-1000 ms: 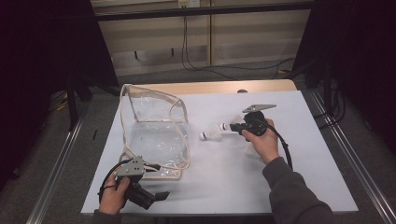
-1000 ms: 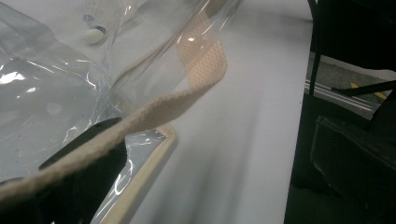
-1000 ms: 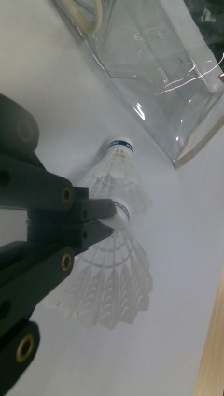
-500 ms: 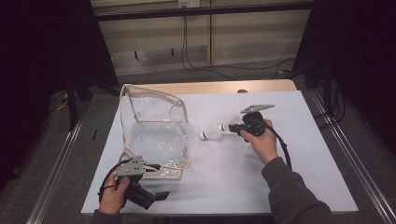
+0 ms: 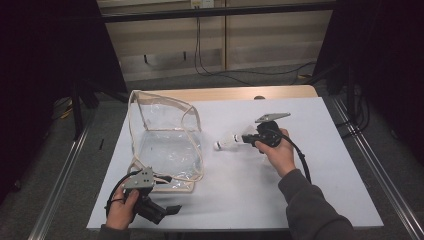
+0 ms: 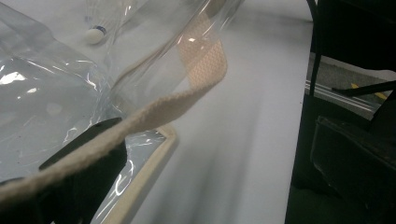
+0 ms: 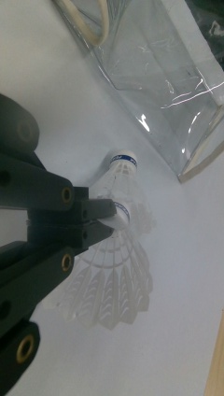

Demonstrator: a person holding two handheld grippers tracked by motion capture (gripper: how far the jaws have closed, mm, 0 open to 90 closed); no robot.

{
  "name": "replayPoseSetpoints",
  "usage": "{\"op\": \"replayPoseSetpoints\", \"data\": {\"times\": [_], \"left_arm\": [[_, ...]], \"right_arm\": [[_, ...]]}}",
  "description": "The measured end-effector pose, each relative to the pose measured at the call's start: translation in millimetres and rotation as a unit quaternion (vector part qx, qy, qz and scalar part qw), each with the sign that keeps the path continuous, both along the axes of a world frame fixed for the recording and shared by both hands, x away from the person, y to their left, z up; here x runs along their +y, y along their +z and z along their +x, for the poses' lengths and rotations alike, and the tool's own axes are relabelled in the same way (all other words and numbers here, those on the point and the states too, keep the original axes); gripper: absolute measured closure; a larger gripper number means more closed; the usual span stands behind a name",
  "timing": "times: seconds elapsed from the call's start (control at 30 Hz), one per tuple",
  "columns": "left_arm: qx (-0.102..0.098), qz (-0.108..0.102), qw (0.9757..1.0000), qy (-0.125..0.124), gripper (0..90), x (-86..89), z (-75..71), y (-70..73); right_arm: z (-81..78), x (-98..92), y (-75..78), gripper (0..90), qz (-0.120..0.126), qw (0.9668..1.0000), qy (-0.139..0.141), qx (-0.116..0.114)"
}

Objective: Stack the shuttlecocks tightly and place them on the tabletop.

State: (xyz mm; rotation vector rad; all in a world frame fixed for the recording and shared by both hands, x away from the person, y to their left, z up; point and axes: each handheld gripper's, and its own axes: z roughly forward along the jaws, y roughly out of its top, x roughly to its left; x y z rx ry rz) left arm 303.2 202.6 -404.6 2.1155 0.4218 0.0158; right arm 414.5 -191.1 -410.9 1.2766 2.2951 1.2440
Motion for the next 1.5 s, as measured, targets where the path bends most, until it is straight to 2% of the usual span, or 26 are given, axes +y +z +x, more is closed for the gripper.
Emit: {"op": "replayPoseSetpoints", "data": {"times": [0.23, 0.73, 1.17, 1.5], "left_arm": [[0.001, 0.0, 1.0, 0.001, 3.7, -0.3, -0.2, 0.0], [0.002, 0.001, 1.0, 0.002, 3.7, -0.4, -0.3, 0.4], [0.001, 0.002, 1.0, 0.003, 3.7, -0.8, -0.2, 0.7], [0.0, 0.002, 1.0, 0.003, 3.7, -0.8, -0.2, 0.7]], "right_arm": [[-1.7, 2.7, 1.1, 90.0, 0.001, 1.0, 0.008, -0.003], [-5.5, 3.4, -1.4, 90.0, -0.005, 0.9998, 0.019, 0.006], [-12.4, 4.9, 0.8, 90.0, 0.006, 0.9995, 0.03, 0.008], [-9.9, 6.1, -2.6, 90.0, 0.004, 0.9995, 0.026, 0.015]]}}
